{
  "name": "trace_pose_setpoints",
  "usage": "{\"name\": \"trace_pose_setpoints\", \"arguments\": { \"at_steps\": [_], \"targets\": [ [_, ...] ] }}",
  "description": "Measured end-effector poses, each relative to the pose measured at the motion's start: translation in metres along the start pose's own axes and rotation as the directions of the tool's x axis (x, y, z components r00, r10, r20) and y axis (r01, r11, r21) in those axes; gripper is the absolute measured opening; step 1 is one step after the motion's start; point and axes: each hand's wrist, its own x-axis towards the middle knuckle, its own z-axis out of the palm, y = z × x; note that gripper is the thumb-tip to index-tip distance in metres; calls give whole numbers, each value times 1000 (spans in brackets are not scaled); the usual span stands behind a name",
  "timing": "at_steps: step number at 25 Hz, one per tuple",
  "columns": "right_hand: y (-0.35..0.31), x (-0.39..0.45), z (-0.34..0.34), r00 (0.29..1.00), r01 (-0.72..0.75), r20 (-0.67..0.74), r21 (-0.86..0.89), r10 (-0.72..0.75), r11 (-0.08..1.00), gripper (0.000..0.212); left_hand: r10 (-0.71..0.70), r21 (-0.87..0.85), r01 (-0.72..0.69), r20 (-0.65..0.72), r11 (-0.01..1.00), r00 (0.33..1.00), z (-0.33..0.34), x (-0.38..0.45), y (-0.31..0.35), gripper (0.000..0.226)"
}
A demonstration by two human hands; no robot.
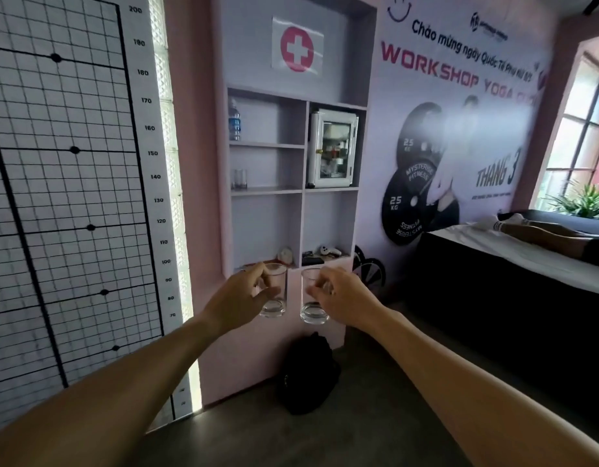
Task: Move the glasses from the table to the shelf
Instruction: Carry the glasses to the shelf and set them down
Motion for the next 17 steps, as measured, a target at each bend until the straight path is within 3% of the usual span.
{"name": "trace_pose_setpoints", "arguments": {
  "at_steps": [17],
  "targets": [
    [101,304,38,997,-2,-75,-36,-1,999,17,61,21,-60,-47,998,997,28,276,-165,24]
  ]
}}
